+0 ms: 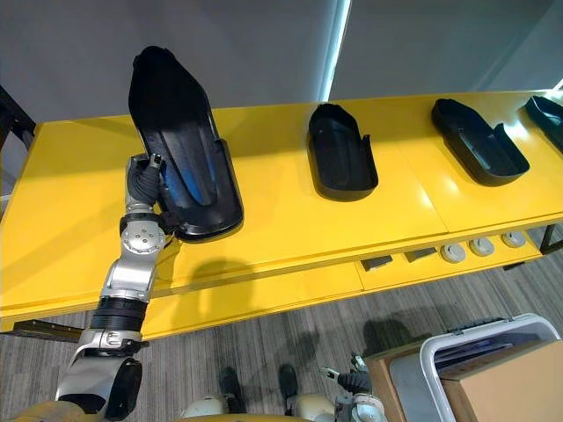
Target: Walk over and take plastic housings, then place them on the shelf
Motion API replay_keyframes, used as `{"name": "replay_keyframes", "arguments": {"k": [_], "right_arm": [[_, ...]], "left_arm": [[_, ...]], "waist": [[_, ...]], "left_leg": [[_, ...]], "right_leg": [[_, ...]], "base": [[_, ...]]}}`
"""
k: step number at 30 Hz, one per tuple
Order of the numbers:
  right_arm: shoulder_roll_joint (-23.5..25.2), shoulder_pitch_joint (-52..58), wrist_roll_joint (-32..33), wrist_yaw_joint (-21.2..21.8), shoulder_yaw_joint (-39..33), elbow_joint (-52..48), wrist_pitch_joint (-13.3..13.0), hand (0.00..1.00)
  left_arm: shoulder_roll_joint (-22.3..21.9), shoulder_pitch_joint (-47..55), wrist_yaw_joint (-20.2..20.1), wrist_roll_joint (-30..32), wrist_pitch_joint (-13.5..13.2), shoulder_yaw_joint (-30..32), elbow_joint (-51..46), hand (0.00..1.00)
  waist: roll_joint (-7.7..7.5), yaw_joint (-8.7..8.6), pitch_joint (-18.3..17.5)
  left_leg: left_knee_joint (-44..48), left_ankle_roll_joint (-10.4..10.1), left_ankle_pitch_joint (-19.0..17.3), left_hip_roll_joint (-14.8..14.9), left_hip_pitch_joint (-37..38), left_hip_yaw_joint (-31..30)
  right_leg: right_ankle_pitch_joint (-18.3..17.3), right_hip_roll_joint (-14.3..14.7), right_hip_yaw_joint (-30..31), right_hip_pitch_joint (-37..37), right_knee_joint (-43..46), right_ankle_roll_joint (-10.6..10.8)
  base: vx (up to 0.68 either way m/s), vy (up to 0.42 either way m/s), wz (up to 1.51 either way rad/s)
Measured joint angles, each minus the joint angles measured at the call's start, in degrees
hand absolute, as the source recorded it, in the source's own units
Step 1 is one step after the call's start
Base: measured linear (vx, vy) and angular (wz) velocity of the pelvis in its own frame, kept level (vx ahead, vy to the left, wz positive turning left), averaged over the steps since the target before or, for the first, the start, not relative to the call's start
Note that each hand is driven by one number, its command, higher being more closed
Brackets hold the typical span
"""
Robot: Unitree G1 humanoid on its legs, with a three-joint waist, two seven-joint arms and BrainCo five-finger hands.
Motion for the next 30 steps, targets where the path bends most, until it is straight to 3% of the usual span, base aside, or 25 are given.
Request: {"name": "replay_keyframes", "arguments": {"k": [4,9,17,18,30], "right_arm": [[-0.4,0.18,-0.01,0.06,1.65,-0.36,-0.09,0.0],[-0.52,0.47,0.0,0.07,1.85,-0.24,-0.11,0.0],[-0.69,0.57,0.02,0.05,1.78,-0.25,-0.23,0.0],[-0.7,0.59,0.02,0.05,1.79,-0.25,-0.23,0.0],[-0.67,0.49,0.02,0.07,1.92,-0.42,-0.49,0.0]], "left_arm": [[3.21,0.0,-0.31,0.9,0.7,2.11,1.96,1.0],[4.06,0.01,-0.31,0.79,0.8,4.42,2.23,1.0],[6.88,0.17,-0.02,-0.44,0.6,7.01,4.55,1.0],[6.97,0.22,-0.03,-0.51,0.6,7.07,4.61,0.0],[8.28,0.29,-0.06,-0.5,-1.24,7.58,4.62,0.0]], "waist": [[-0.02,0.1,0.03],[0.06,0.35,0.14],[0.04,1.7,0.35],[0.05,1.72,0.35],[0.04,2.97,0.35]], "left_leg": [[1.99,-0.22,-0.1,1.1,-1.33,0.24],[4.79,-0.52,-0.25,1.96,-3.16,0.37],[9.01,0.06,-3.52,2.55,-4.62,0.07],[9.32,0.07,-3.72,2.59,-4.72,0.0],[9.41,-0.16,-4.29,2.47,-5.25,-1.61]], "right_leg": [[0.2,0.63,0.27,-0.05,-1.19,-0.35],[0.13,0.81,-0.31,-0.46,-2.0,-0.23],[0.09,0.56,-0.42,0.13,-1.89,-0.1],[0.08,0.55,-0.42,0.15,-1.84,-0.1],[0.09,0.64,-1.51,0.28,-1.76,-0.12]], "base": [[-0.03,-0.07,-0.04],[-0.02,-0.036,0.01],[0.01,0.012,-0.01],[0.04,0.018,0.04],[0.02,-0.021,0.05]]}}
